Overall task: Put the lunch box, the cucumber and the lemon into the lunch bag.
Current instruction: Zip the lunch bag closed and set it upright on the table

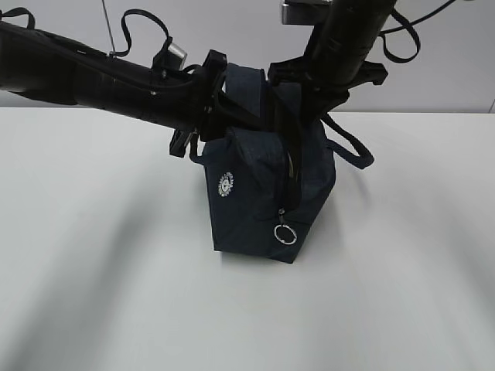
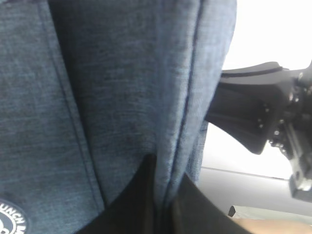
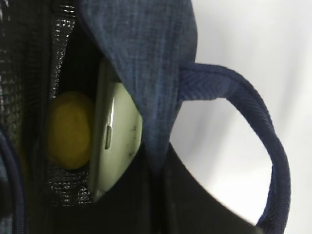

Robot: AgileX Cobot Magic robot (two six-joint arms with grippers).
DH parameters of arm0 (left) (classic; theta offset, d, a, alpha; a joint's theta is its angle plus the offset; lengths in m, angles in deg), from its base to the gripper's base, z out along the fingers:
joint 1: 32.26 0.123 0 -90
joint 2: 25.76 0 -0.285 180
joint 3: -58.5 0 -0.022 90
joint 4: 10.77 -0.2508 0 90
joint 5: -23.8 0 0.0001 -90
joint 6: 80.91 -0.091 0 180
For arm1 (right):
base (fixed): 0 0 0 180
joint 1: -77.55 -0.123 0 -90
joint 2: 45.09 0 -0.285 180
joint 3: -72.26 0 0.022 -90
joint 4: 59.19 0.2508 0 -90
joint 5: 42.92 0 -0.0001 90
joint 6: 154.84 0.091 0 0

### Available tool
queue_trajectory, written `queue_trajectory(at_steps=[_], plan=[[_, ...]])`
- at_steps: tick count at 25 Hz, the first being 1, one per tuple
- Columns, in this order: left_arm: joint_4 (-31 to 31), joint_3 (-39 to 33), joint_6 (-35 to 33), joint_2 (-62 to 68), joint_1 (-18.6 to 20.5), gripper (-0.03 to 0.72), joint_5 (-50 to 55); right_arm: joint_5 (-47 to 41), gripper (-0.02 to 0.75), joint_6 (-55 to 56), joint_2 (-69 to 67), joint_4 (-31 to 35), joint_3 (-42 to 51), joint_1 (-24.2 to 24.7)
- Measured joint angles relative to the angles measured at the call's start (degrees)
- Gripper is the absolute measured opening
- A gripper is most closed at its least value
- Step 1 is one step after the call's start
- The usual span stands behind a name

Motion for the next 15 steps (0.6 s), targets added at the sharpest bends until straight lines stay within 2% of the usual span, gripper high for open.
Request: queue_trajectory(at_steps=[4,7,12,15], plan=[[-0.63,0.0,0.0,0.0,0.0,0.001,0.09,0.0,0.011,-0.04,0.0,1.93,0.0,0.09],[-1.58,0.0,0.0,0.0,0.0,0.051,0.13,0.09,0.05,-0.64,0.0,3.0,0.0,0.09],[-4.5,0.0,0.0,0.0,0.67,0.204,2.05,0.22,0.198,-1.86,0.11,3.74,0.0,0.13],[-5.6,0.0,0.0,0.0,2.23,0.247,5.19,0.22,0.302,-2.09,0.32,4.12,0.0,0.13]])
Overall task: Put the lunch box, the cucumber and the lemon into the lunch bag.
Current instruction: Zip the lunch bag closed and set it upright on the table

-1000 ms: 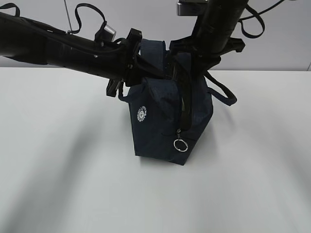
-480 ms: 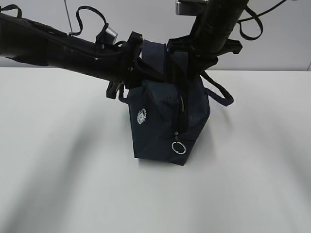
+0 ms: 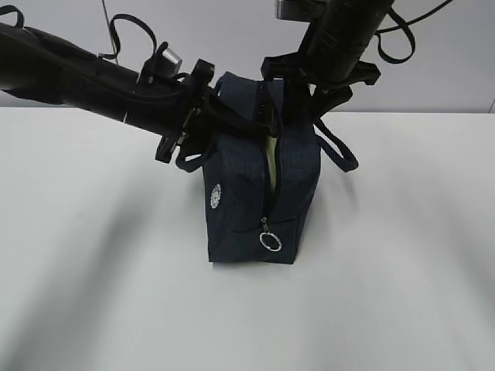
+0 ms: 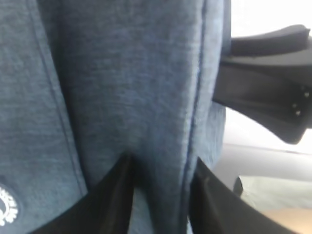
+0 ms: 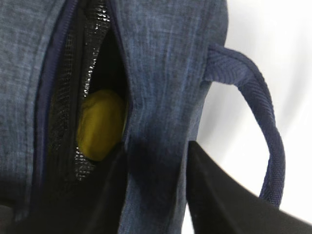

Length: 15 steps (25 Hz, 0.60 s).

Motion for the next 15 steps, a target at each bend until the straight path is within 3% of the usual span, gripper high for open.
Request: queue_trajectory(at_steps=[5,10,15], plan=[[-0.61,0.0,0.0,0.0,3.26,0.282,5.36,0.0,0.359,-0.09,0.23,1.81,0.0,0.0],[0.96,0.0,0.0,0.0,5.53,0.394,8.41,0.0,0.362,-0.49,2.23,2.24,0.0,0.0],[4.03,0.67,0.0,0.0,7.19,0.412,8.54,0.0,0.362,-0.93,5.75,2.24,0.0,0.0]])
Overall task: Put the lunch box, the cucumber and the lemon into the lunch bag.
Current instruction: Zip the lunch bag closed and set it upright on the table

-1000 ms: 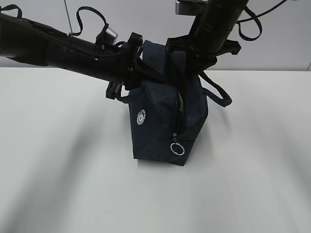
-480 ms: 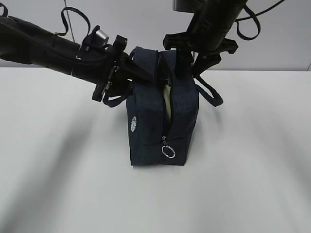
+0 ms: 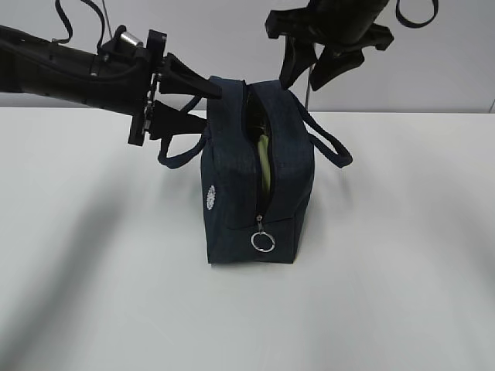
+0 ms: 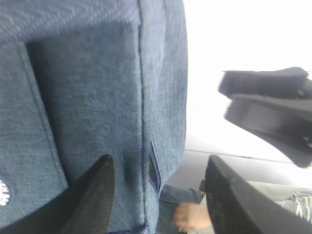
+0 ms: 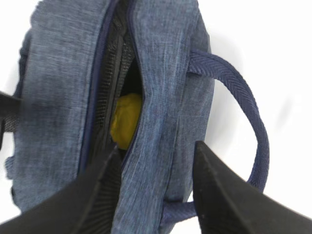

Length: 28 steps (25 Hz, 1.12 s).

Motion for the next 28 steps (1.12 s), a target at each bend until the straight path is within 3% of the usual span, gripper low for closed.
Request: queue_trajectory(at_steps=[5,8,13,18,23,28], plan=[[-0.97,2.43,0.0,-2.32,0.81,0.4,0.0,-0.1,0.362,0.0,3.18,0.0,0.0,0.0],[-4.75,4.83,0.0,-4.97,0.81,0.398,0.39,-0.19,0.362,-0.45,4.93,0.02,0.0,0.0],[-17.23,6.7,0.38,-10.97,0.81,0.31,1.29,-0.19,0.362,-6.51,8.51,0.12,0.0,0.0],[-29.24,6.81,5.55,-17.7,0.69,0.238,2.23,-0.4,0.361,-7.44,11.69,0.12,0.0,0.0],[-44.46,6.81,15.05,-24.24,-1.89,0.232,3.03,-0.44,0.361,-7.66,16.01,0.12,1.25,0.0],[-57.97,6.81,27.11,-29.54,-8.07,0.231,3.98,-0.53,0.361,-7.87,23.41,0.12,9.27,-0.1]])
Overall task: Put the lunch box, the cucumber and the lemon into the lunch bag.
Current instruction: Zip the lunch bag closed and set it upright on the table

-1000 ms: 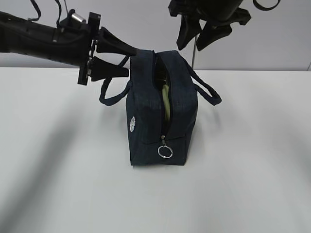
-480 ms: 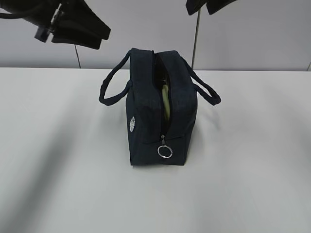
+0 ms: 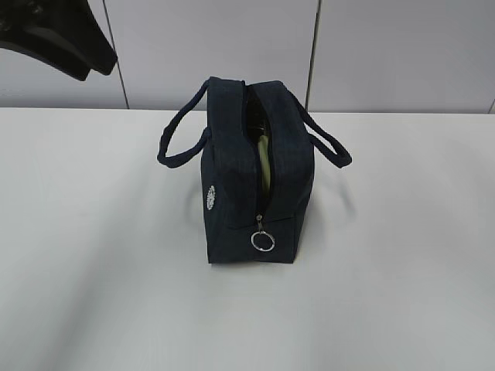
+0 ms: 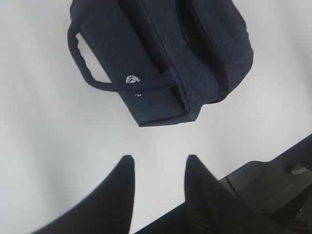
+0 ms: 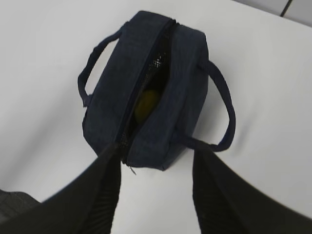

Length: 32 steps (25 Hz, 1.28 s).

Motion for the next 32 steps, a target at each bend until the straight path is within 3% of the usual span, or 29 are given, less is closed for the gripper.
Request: queue_trajectory(at_steps=[2,5,10,16,22,27,32], plan=[[-4.51,0.0,5.1,-1.49,-3.72,0.231,0.27,0.0,0.361,-0.22,3.11,-0.74,4.28,0.0],[-6.15,0.0,8.41,-2.16,-7.88,0.23,0.38,0.38,0.358,-1.04,8.01,-2.49,10.72,0.0],[-7.82,0.0,8.48,-2.16,-13.55,0.23,0.38,6.88,0.298,-3.5,17.84,-4.63,21.83,0.0],[-17.84,0.0,8.27,-2.16,-21.16,0.23,0.49,7.84,0.275,-4.61,26.65,-4.74,30.73,0.0],[-19.01,-6.86,8.27,-4.42,-22.43,0.221,0.49,11.15,0.274,-6.0,33.18,-4.24,37.38,0.0],[-19.5,-15.39,9.11,-11.27,-22.43,0.1,0.37,11.12,0.265,-6.93,36.1,-4.13,41.69,0.0],[-18.22,-17.96,11.27,-18.97,-22.43,0.08,0.37,9.46,0.264,-7.06,35.59,-3.87,42.45,0.0]])
